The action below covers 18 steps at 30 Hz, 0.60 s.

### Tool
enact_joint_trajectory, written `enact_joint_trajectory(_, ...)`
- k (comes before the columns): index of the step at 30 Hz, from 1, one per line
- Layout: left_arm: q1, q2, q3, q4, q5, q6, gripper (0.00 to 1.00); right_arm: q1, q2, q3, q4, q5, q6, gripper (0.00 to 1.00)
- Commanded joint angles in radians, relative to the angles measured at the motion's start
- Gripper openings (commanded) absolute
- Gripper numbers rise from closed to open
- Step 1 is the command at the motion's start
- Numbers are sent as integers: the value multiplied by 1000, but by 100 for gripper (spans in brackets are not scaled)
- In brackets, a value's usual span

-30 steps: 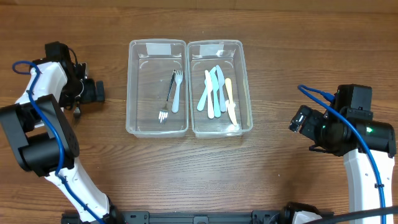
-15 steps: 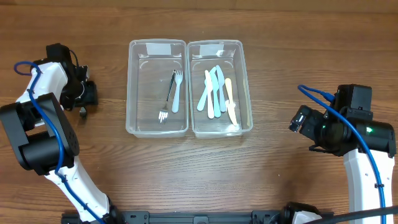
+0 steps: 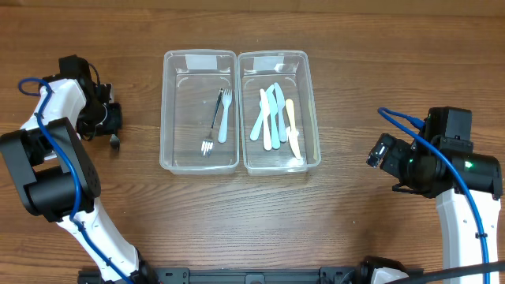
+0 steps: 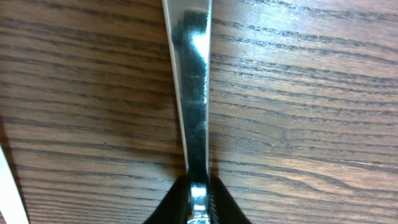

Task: Pack container
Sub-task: 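Grasp the next metal fork with the left gripper, then carry the metal fork into the left container and release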

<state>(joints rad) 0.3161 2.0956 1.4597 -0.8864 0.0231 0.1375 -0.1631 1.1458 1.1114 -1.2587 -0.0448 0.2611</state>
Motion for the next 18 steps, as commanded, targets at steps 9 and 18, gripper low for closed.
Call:
enact_joint_trajectory(9,-11,-18,51,-66,27,-53,4,-1,0,4,2,9,-4,100)
enact_joint_trajectory(18,-216,-451,161,-199,25,-150,4,-1,0,4,9,8,-3,100)
